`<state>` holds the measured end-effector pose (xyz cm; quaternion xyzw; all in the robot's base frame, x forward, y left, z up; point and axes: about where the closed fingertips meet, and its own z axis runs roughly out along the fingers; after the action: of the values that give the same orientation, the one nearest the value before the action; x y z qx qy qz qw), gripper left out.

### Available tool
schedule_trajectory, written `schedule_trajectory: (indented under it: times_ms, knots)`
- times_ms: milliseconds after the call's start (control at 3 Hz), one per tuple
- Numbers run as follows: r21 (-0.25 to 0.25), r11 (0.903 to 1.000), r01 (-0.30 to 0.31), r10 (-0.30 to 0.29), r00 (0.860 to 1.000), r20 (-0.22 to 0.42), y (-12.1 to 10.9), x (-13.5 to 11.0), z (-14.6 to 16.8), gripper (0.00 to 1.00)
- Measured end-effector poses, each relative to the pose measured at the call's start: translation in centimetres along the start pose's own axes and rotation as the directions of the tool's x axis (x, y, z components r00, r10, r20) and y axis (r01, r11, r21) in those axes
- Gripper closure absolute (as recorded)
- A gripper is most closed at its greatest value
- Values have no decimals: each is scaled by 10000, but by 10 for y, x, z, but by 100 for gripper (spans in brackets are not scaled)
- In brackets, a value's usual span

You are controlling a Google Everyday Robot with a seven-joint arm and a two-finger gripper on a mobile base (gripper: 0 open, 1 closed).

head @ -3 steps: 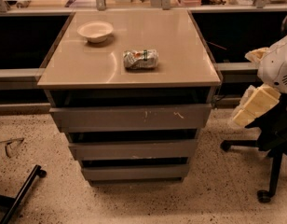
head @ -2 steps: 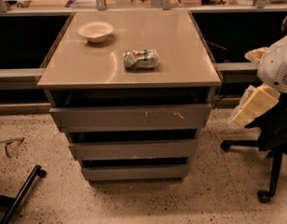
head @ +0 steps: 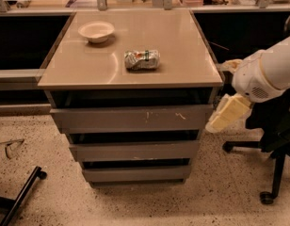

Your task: Open top drawer

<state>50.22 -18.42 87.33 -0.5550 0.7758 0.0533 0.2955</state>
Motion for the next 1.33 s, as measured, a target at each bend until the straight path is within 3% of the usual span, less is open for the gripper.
schedule_trajectory:
  times_ms: [333,667,1000,1333]
  knots:
    - [-1071,9907,836,-771,9950,635,19,-25,46,0]
    - [-1079,9906,843,-777,9949,635,19,-25,46,0]
    - [-1474,9831,1087,-929,9896,1098,34,-19,89,0]
    - [-1932,9704,1446,-1163,9817,1507,51,-8,156,0]
